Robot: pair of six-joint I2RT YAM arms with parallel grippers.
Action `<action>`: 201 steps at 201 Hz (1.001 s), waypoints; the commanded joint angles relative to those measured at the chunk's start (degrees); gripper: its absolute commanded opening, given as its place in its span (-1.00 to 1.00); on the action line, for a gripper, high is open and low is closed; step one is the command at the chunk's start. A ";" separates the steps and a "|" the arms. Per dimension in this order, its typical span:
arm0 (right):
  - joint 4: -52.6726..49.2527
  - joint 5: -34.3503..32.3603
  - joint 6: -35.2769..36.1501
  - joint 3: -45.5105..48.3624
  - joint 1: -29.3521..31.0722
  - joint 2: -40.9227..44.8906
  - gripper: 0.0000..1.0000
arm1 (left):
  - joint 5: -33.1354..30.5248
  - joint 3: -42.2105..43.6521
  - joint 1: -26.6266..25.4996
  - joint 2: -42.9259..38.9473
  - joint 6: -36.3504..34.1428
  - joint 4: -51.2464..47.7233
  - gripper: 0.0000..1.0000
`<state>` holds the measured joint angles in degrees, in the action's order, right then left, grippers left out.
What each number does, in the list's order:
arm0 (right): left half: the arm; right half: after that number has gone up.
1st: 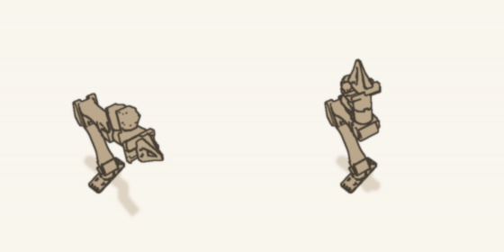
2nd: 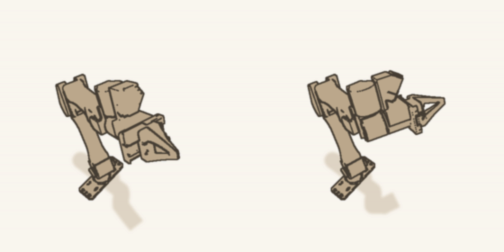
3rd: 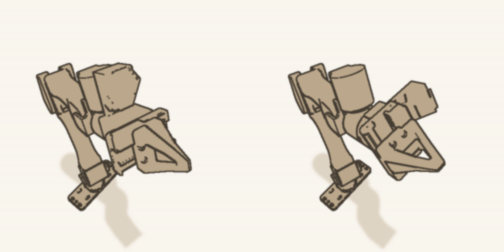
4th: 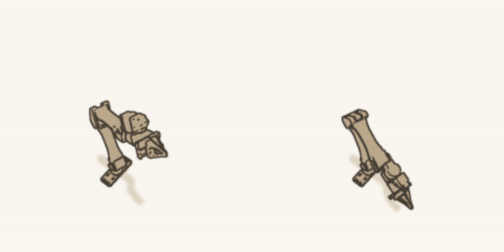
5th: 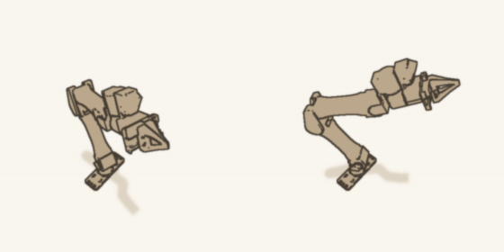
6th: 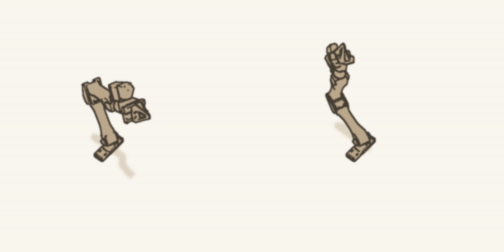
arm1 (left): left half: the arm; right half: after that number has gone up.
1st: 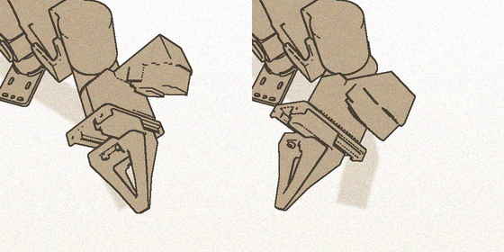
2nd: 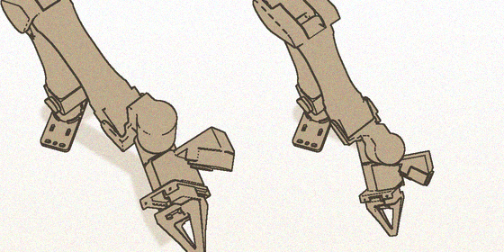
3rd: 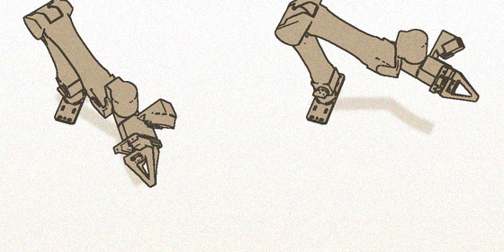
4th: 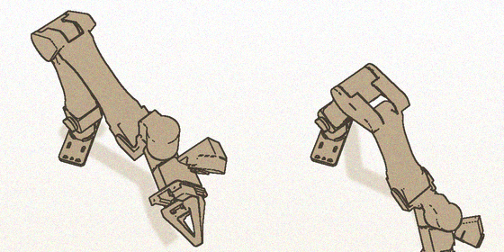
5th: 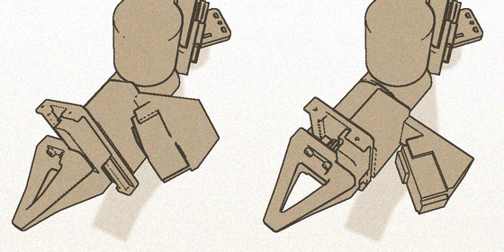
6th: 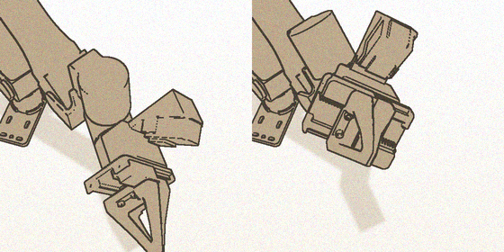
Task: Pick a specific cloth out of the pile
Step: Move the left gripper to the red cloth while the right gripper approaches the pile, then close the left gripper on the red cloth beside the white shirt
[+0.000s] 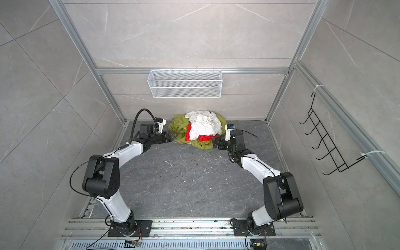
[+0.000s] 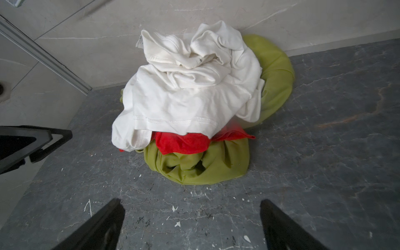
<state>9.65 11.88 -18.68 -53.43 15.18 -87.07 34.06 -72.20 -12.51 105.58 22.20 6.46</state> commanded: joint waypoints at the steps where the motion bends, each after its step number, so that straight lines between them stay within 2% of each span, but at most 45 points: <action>1: -0.86 2.35 0.86 -2.35 0.36 -1.30 0.99 | 5.32 -4.55 -0.23 3.29 2.16 2.95 0.36; 103: -2.42 1.80 0.42 -5.40 0.55 -3.88 1.00 | 5.84 -16.07 -4.36 15.38 4.90 3.82 0.27; 140: -7.47 -1.47 -0.65 -12.16 3.41 -8.62 1.00 | 5.95 -19.07 -4.70 18.36 6.42 3.21 0.21; 201: -9.55 -1.07 -2.24 -20.55 8.17 -14.66 1.00 | 6.19 -22.42 -4.64 21.71 7.33 1.99 0.07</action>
<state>2.15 11.35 -19.79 -71.40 22.26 -100.16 38.30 -92.12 -17.37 126.41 28.58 8.16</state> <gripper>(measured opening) 0.997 0.541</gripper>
